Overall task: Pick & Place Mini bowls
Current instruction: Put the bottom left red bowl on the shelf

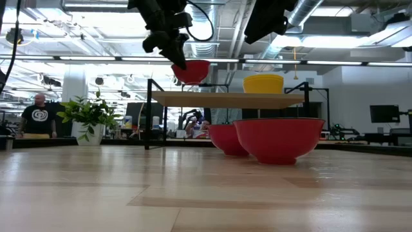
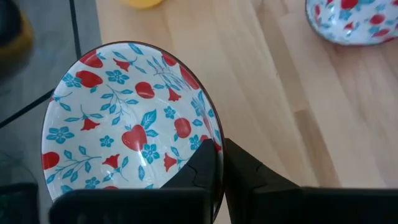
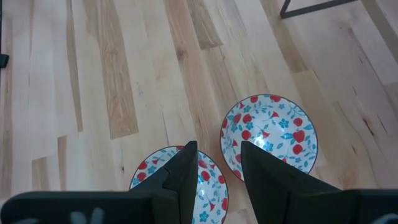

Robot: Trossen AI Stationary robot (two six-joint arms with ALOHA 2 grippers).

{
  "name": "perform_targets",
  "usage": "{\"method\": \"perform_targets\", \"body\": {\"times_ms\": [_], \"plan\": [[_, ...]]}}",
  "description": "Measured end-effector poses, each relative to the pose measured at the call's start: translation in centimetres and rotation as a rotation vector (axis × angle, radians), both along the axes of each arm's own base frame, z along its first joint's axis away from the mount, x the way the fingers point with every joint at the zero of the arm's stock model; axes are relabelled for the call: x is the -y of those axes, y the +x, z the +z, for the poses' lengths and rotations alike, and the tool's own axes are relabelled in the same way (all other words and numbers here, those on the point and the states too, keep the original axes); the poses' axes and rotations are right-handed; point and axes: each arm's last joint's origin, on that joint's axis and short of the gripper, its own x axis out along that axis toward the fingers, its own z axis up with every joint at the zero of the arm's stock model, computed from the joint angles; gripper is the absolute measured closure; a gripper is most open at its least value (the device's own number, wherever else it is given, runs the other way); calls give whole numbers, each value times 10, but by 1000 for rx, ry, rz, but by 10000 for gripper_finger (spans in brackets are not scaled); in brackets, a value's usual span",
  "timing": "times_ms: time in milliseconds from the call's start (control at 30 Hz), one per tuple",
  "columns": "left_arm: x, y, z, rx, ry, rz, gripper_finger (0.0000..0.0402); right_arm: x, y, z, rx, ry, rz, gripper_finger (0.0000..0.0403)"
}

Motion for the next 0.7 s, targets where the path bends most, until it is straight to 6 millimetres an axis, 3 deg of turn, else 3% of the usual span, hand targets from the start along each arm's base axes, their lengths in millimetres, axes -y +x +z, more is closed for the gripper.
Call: {"method": "perform_targets", "body": {"times_ms": [700], "plan": [[-6,9,-14,-51,-75,22,384,0,0,0,0,-3,-1,290]]}}
